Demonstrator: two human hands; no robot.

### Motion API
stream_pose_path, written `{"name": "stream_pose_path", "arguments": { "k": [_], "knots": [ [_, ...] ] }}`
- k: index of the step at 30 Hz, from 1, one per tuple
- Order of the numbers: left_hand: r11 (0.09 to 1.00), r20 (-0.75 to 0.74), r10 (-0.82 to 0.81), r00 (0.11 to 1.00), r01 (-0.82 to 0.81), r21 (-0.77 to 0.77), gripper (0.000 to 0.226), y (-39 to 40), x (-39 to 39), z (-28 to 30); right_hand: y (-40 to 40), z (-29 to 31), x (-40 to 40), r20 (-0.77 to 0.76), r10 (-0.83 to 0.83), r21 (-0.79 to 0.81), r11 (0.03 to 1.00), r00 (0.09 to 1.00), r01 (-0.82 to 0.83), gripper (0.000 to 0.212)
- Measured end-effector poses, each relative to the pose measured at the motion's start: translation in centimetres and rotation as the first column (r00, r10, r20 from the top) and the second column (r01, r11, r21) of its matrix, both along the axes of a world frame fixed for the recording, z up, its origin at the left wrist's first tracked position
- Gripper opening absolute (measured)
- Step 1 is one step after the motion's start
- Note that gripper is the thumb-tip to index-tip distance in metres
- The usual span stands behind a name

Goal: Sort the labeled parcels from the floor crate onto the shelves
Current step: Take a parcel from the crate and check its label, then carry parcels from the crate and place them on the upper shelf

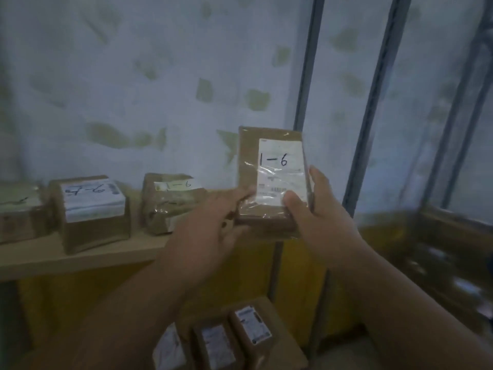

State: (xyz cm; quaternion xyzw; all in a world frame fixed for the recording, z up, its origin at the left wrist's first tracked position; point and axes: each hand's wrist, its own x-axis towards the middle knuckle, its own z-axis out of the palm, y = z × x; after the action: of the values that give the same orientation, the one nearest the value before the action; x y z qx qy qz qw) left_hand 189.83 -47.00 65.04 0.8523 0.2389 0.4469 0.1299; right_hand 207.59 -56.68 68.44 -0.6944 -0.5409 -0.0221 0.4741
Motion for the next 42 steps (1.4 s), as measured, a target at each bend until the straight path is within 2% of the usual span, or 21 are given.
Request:
{"name": "stream_pose_path", "arguments": {
  "k": [2,4,7,9,13,16,19,21,23,27,30,33,38,42],
  "knots": [
    [0.995,-0.016,0.098,0.995,-0.099,-0.028,0.058,0.5,1.0,0.9,0.7,0.8,1.9,0.047,0.134,-0.033,0.991,0.99,-0.133,0.066],
    [0.982,-0.031,0.187,0.982,-0.187,-0.009,0.051,1.0,1.6,1.9,1.4,1.3,3.4,0.123,0.209,-0.112,0.974,0.97,-0.195,0.074],
    [0.963,-0.102,0.271,0.957,-0.269,0.037,0.048,1.5,1.9,3.2,2.5,1.8,4.9,0.227,0.216,-0.159,0.97,0.95,-0.182,0.062],
    [0.941,-0.201,0.338,0.92,-0.323,0.101,0.048,2.1,2.1,4.1,3.6,1.8,5.6,0.23,0.202,-0.149,0.974,0.952,-0.17,0.053],
    [0.887,-0.29,0.454,0.842,-0.396,0.239,0.044,3.4,2.8,5.5,6.8,1.4,6.8,0.222,0.215,-0.211,0.963,0.951,-0.168,0.046],
    [0.871,-0.38,0.491,0.784,-0.44,0.218,0.041,4.6,3.5,4.7,8.8,0.7,7.7,0.285,0.208,-0.283,0.951,0.936,-0.125,0.043],
    [0.873,-0.431,0.479,0.765,-0.466,0.143,0.042,6.2,4.2,4.0,10.4,0.3,8.4,0.356,0.215,-0.322,0.942,0.909,-0.097,0.056],
    [0.852,-0.464,0.517,0.72,-0.483,0.2,0.041,6.5,4.8,4.0,11.0,0.3,8.5,0.378,0.228,-0.333,0.938,0.897,-0.098,0.053],
    [0.817,-0.457,0.576,0.678,-0.503,0.283,0.042,6.6,5.5,4.0,11.0,0.8,8.3,0.413,0.243,-0.336,0.936,0.878,-0.101,0.048],
    [0.723,-0.371,0.691,0.621,-0.605,0.333,0.053,5.1,6.1,3.6,10.8,1.8,8.2,0.513,0.292,-0.275,0.947,0.807,-0.168,0.067],
    [0.671,-0.233,0.741,0.63,-0.676,0.306,0.05,2.4,5.3,2.6,9.9,2.9,7.0,0.597,0.317,-0.159,0.947,0.736,-0.279,0.066],
    [0.632,-0.143,0.775,0.616,-0.745,0.214,0.044,-0.7,2.4,0.7,8.8,4.2,4.0,0.63,0.37,-0.084,0.906,0.682,-0.414,0.062],
    [0.459,-0.108,0.888,0.447,-0.865,0.201,0.052,-5.5,-7.3,-3.0,7.0,4.1,-4.8,0.637,0.468,0.019,0.785,0.613,-0.62,0.053],
    [0.287,-0.125,0.955,0.271,-0.948,0.139,0.046,-10.5,-16.9,-6.6,4.7,2.6,-14.6,0.657,0.538,0.024,0.685,0.528,-0.728,0.051]
  ]
}}
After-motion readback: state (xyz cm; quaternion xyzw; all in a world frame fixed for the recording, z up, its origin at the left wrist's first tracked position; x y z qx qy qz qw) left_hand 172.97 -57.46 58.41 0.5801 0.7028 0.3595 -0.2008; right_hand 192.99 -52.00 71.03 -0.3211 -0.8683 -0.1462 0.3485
